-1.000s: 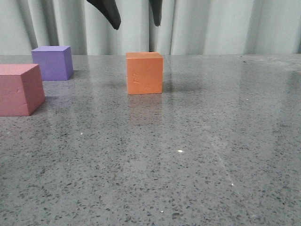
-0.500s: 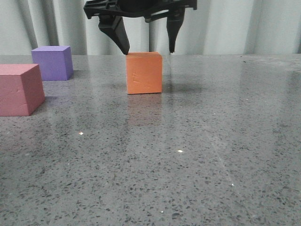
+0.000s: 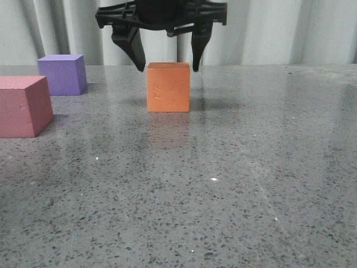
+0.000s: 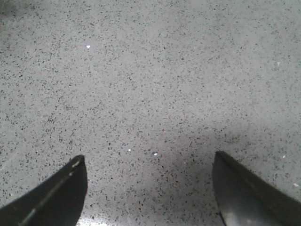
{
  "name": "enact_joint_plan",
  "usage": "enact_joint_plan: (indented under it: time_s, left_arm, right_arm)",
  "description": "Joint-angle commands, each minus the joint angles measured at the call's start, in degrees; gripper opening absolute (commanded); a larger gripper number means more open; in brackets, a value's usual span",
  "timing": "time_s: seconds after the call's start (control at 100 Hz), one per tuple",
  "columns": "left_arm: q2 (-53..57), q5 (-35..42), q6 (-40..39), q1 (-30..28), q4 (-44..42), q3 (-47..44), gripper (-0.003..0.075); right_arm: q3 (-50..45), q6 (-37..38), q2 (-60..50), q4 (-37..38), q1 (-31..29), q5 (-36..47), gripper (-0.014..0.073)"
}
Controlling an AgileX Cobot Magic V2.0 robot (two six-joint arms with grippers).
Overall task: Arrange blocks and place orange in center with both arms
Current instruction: 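Lower the left gripper over the orange cube at center, then close the left gripper on the orange cube and lift it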
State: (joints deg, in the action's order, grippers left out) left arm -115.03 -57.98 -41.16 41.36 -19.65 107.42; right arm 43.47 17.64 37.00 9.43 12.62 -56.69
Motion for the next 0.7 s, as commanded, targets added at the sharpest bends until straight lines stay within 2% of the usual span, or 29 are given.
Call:
enact_joint_plan:
  time_s: [0.0,0.12,0.21,0.31,0.5,0.6,0.69]
  left_arm:
    - [2.6,0.8,-0.8,0.4,-1.4,1.9,0.0582]
    - [2.0,0.0,-0.8,0.4,-1.4,1.9,0.0571]
    - [2.0,0.0,-0.8,0.4,-1.4,1.9,0.0526]
    - [2.0,0.0,-0.8,0.4,-1.5,1.9,0.0423]
    - [2.0,-0.4,-0.8,0.4,-2.8,2.3,0.0159]
    - [2.4,-2.1,-0.8,0.4,-4.0,3.5,0.0078]
    - [2.9,-4.4,-0.8,0.4,-6.4,5.1,0.0052]
  right_arm:
    - [1.3,-0.5,0.0,0.8,-0.3,3.6,0.0549]
    - [1.3,-0.5,0.0,0.8,-0.3,3.6,0.0549]
    - [1.3,-0.5,0.0,0.8,-0.3,3.6,0.0549]
    - [1.3,-0.5,0.0,0.8,-0.3,3.7,0.0549]
    - [1.3,-0.5,0.0,0.8,-0.3,3.8,0.0549]
    - [1.3,-0.5,0.0,0.8,-0.3,4.0,0.0549]
    - [1.3,-0.5,0.0,0.8,-0.3,4.3,0.0549]
